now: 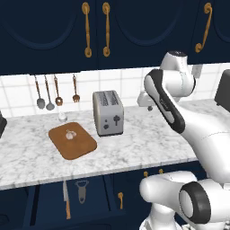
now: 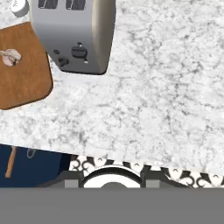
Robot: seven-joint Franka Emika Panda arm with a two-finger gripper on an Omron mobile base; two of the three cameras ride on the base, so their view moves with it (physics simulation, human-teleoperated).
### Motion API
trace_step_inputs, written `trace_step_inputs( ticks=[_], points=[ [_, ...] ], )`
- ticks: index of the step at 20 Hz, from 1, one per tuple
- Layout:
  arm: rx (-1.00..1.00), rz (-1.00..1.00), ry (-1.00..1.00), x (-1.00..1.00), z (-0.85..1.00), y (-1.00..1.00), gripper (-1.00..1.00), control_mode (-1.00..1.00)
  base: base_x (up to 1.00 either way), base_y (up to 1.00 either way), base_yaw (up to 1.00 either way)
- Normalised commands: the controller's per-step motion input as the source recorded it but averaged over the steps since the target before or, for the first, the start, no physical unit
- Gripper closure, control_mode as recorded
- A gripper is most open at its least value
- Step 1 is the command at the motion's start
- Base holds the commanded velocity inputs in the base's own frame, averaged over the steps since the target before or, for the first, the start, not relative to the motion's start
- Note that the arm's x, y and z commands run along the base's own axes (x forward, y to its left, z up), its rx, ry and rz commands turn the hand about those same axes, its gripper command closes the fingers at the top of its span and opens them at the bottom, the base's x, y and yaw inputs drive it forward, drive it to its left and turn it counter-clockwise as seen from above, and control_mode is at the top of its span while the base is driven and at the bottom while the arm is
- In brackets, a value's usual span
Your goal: Place the appropriate cutting tool for cutting the garlic skin on the cutting board.
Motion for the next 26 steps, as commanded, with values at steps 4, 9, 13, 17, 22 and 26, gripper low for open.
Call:
trace_step_inputs(
  ticks=[4,9,13,17,22,26],
  points=[
    [0.0,0.0,0.02,-0.46,-0.13,0.18,-1.0,-1.0,0.0,0.0,0.0],
    [-0.02,0.0,0.39,-0.23,-0.85,0.94,-1.0,-1.0,0.0,0.0,0.0],
    [-0.06,0.0,0.43,-0.01,-0.88,1.0,-1.0,-1.0,0.0,0.0,0.0],
    [-0.01,0.01,0.21,-0.17,-0.93,1.0,-1.0,-1.0,0.0,0.0,0.0],
    [-0.03,-0.01,0.0,-0.44,-0.69,1.0,-1.0,-1.0,0.0,0.0,0.0],
    [-0.13,-0.14,0.08,-0.22,-0.68,0.64,-1.0,-1.0,0.0,0.0,0.0]
  ],
)
